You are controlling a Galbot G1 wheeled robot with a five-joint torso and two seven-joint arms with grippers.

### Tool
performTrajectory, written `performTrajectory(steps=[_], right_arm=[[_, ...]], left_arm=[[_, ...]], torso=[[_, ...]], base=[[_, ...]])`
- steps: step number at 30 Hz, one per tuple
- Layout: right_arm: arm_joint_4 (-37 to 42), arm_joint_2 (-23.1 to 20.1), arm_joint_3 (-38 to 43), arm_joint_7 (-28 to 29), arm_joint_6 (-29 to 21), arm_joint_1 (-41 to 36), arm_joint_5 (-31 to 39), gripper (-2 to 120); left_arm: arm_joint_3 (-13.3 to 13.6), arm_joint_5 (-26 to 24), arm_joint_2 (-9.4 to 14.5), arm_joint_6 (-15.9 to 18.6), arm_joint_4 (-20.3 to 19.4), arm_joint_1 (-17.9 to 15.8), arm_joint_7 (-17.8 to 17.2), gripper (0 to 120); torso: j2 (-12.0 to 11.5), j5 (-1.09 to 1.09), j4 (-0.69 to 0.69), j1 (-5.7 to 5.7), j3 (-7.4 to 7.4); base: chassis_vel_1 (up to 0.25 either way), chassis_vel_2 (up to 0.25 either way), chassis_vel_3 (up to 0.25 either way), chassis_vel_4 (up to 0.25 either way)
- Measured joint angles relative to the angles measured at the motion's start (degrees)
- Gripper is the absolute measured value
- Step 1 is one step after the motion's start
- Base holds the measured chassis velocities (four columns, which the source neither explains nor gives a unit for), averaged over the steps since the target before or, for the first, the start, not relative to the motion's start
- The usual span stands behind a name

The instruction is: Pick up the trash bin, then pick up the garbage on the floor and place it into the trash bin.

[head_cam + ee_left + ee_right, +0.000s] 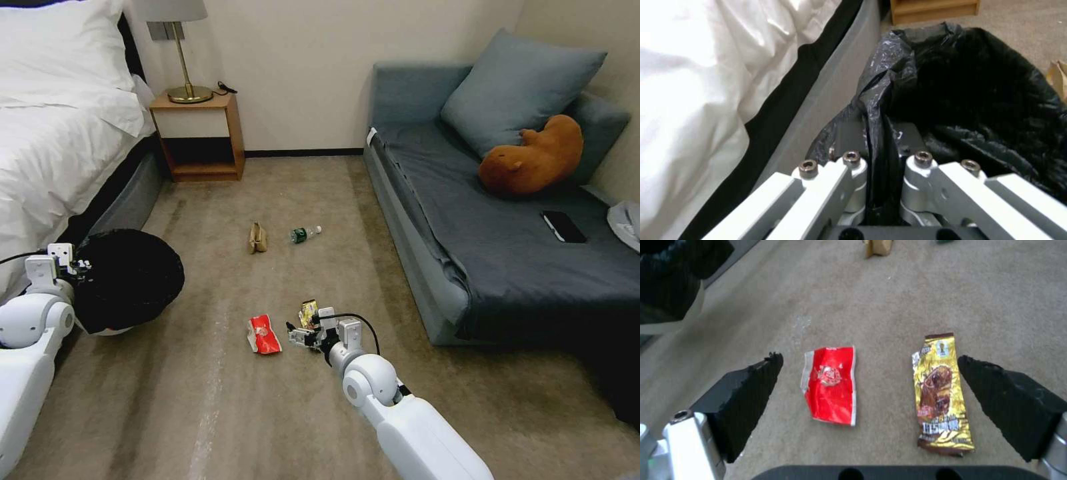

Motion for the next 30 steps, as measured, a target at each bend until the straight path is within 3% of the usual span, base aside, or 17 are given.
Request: performTrajectory(steps=[30], right_arm=[[-2.0,0.1,-4.3,-0.2,0.1,0.6,-0.9,100]], left_arm=[[-1.6,0.2,-0.7,-1.1,-0.7,2.2,0.4,5]], torso=[[0.0,0.00,0.01,0.00,0.00]], base=[[-0.080,0.078,0.080,-0.080]])
